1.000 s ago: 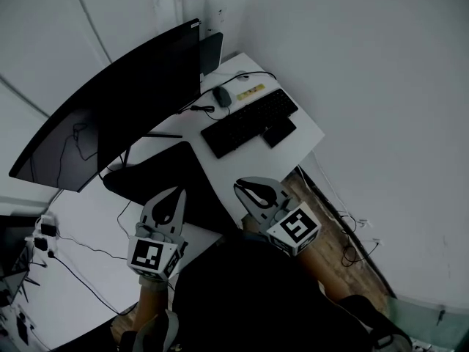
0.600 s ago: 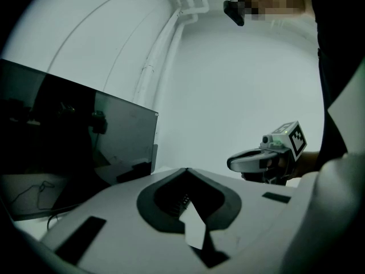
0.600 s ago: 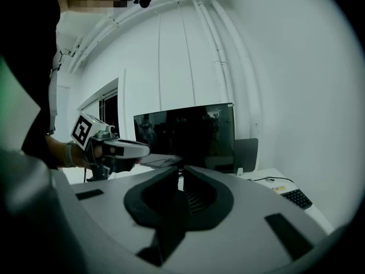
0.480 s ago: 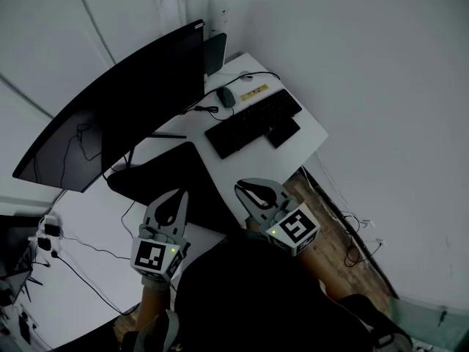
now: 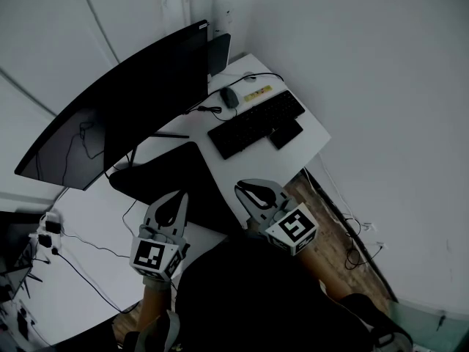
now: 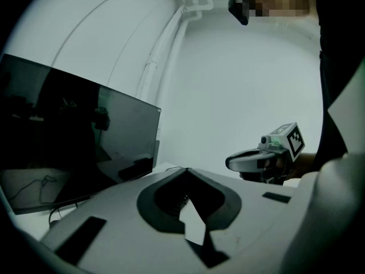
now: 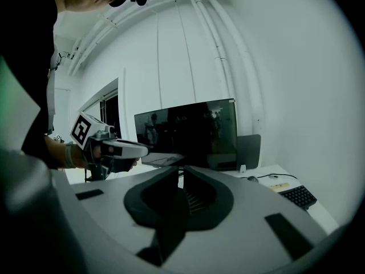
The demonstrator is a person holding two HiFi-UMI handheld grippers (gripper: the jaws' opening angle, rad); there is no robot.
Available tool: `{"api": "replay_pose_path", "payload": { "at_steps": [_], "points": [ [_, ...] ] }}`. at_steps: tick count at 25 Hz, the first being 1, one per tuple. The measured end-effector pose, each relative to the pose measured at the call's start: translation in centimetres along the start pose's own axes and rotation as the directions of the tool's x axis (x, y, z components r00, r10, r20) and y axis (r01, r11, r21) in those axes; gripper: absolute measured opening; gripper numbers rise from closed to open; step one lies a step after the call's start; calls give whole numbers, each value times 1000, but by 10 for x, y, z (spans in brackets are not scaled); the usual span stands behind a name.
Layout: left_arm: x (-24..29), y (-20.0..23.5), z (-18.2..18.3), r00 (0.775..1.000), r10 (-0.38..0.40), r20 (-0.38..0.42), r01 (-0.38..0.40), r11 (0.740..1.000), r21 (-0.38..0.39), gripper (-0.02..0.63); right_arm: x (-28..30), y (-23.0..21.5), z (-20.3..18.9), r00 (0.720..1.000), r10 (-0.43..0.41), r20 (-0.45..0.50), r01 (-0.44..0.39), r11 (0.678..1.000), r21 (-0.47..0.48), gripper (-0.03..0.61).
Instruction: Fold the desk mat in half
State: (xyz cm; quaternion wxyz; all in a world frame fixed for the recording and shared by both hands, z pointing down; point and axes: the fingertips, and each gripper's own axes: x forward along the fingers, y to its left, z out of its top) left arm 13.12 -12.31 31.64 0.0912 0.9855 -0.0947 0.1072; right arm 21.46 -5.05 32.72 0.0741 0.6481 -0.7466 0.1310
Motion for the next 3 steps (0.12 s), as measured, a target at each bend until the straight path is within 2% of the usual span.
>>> {"api": "replay_pose_path", "payload": {
  "at_steps": [3],
  "points": [
    [-2, 0, -2, 1000, 9, 0, -9, 1000, 2, 9, 1, -1, -3, 1000, 4, 3, -4, 1000, 1, 37]
  ]
}}
